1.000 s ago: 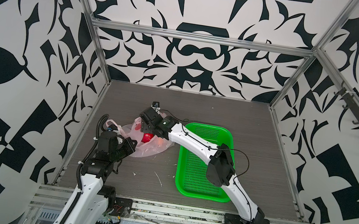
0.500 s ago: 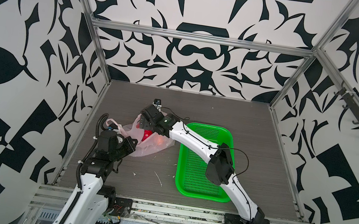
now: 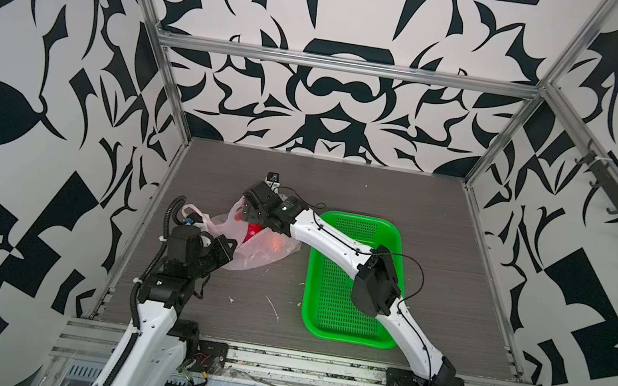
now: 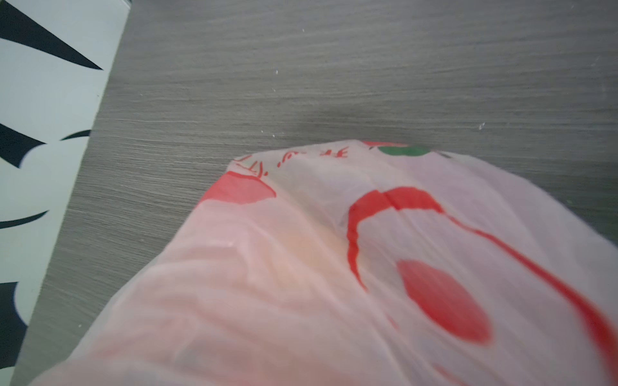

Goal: Untie the knot of the plastic bag and take out the fruit
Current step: Pick up the fruit from the plastic bag.

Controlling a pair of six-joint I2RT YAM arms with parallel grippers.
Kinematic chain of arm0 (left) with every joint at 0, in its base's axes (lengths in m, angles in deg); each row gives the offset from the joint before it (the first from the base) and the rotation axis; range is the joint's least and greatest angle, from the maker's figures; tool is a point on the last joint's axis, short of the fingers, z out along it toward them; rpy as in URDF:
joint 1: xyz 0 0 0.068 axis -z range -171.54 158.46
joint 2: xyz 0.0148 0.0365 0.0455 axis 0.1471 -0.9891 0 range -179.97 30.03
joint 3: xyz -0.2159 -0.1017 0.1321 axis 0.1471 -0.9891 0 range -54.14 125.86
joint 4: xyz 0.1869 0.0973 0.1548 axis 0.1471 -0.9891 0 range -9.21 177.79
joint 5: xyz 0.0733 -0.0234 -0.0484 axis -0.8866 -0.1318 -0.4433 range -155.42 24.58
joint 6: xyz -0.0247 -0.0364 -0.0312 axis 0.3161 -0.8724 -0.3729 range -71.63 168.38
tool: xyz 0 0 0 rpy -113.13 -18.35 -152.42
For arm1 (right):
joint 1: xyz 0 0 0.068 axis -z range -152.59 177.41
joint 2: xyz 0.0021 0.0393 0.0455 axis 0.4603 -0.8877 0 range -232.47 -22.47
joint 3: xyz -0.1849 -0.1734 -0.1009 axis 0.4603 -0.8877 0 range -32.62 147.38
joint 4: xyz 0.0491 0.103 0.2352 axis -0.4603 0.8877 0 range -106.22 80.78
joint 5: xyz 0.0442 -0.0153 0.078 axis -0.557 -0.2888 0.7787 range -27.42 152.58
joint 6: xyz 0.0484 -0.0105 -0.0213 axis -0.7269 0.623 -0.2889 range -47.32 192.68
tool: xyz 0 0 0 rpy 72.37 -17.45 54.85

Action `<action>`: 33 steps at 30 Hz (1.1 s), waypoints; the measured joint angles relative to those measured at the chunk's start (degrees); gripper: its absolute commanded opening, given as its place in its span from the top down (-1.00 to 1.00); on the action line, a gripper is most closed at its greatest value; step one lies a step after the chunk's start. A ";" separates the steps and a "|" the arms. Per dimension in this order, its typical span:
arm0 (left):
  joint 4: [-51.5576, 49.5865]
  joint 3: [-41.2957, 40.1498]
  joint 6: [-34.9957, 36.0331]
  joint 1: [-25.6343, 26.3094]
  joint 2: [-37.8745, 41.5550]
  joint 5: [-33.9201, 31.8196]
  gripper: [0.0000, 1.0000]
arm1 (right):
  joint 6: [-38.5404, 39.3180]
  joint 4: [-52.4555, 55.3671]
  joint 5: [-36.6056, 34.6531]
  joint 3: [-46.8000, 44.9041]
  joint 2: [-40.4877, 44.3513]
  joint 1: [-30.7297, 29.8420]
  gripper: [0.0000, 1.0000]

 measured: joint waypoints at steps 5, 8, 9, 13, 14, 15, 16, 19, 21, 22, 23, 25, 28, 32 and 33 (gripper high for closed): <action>0.00 -0.02 0.00 0.00 0.04 0.02 1.00 | -0.83 -0.83 0.44 0.02 -1.36 0.31 -0.64; 0.00 -0.02 0.00 0.00 0.04 0.07 1.00 | -1.31 -1.01 0.50 0.02 -1.36 0.35 -0.60; 0.00 0.00 0.02 0.00 0.04 0.07 1.00 | -1.53 -1.18 0.52 0.02 -1.36 0.35 -0.60; -0.57 0.00 0.04 0.00 0.44 0.04 1.00 | -2.43 -2.73 0.59 -0.81 -1.33 0.46 -0.60; -0.87 0.00 0.07 0.00 0.70 0.02 1.00 | -2.75 -3.48 0.68 -1.40 -1.33 0.50 -0.59; -1.27 0.00 0.13 0.00 1.18 -0.15 1.00 | -3.15 -4.24 0.68 -2.05 -1.33 0.52 -0.59; -1.57 0.00 0.24 0.00 1.62 -0.35 1.00 | -3.39 -4.94 0.70 -2.60 -1.31 0.57 -0.58; -2.67 0.00 0.55 0.00 3.28 -1.22 1.00 | -4.26 -6.80 1.16 -4.20 -0.76 0.72 -0.53; -3.78 0.00 0.85 0.00 4.33 -1.97 1.00 | -4.63 -6.97 1.42 -4.74 -0.44 0.76 -0.51; -4.20 -0.02 0.96 0.00 4.57 -2.27 1.00 | -4.74 -7.06 1.49 -4.85 -0.37 0.76 -0.50; -4.70 0.00 1.14 0.00 4.90 -2.62 1.00 | -4.81 -7.23 1.51 -5.03 -0.35 0.79 -0.50; -5.09 0.00 1.40 0.00 5.14 -3.19 1.00 | -4.94 -7.85 1.49 -5.44 -0.28 0.79 -0.47; -5.27 -0.07 1.62 0.00 5.14 -3.93 1.00 | -5.11 -8.66 1.57 -7.15 0.74 0.79 -0.35; -5.42 -0.28 1.90 0.00 5.11 -4.57 1.00 | -5.35 -8.85 1.73 -9.55 2.73 0.92 -0.17; -5.46 -0.35 1.97 0.00 5.07 -4.70 1.00 | -5.35 -9.03 1.77 -10.03 3.17 0.98 -0.13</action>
